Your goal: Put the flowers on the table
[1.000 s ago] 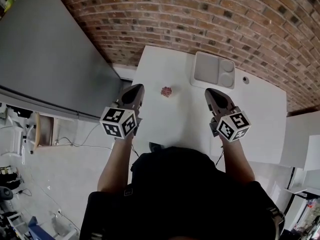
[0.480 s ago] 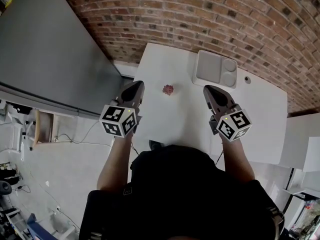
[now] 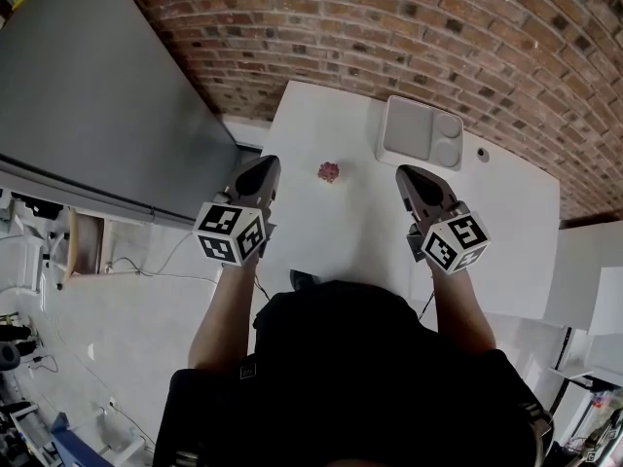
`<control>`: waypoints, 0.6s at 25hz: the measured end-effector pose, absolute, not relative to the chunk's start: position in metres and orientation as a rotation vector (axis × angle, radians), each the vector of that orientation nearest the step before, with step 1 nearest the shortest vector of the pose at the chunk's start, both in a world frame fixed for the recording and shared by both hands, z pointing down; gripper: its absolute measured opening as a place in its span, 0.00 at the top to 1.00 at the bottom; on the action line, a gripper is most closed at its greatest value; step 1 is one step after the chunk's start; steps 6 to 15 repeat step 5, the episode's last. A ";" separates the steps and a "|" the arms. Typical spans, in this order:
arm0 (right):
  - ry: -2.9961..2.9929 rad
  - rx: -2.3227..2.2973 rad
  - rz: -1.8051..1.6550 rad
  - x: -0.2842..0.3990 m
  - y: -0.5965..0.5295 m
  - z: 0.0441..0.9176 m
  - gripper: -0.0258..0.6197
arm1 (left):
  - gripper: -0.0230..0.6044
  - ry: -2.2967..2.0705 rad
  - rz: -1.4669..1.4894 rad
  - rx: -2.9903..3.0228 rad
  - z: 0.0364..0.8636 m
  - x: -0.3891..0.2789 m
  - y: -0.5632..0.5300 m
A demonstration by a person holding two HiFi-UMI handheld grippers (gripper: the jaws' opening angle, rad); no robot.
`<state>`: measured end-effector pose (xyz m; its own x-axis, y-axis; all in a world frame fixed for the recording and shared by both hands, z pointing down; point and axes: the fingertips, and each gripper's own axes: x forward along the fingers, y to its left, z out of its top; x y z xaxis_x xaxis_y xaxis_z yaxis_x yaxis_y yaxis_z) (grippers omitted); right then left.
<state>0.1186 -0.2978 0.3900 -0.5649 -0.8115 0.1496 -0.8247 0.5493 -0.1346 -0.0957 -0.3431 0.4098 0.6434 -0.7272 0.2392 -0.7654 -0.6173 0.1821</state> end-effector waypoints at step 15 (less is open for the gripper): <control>-2.708 1.427 0.298 0.117 -0.295 0.390 0.94 | 0.96 -1.212 0.204 2.596 0.409 -0.098 -0.340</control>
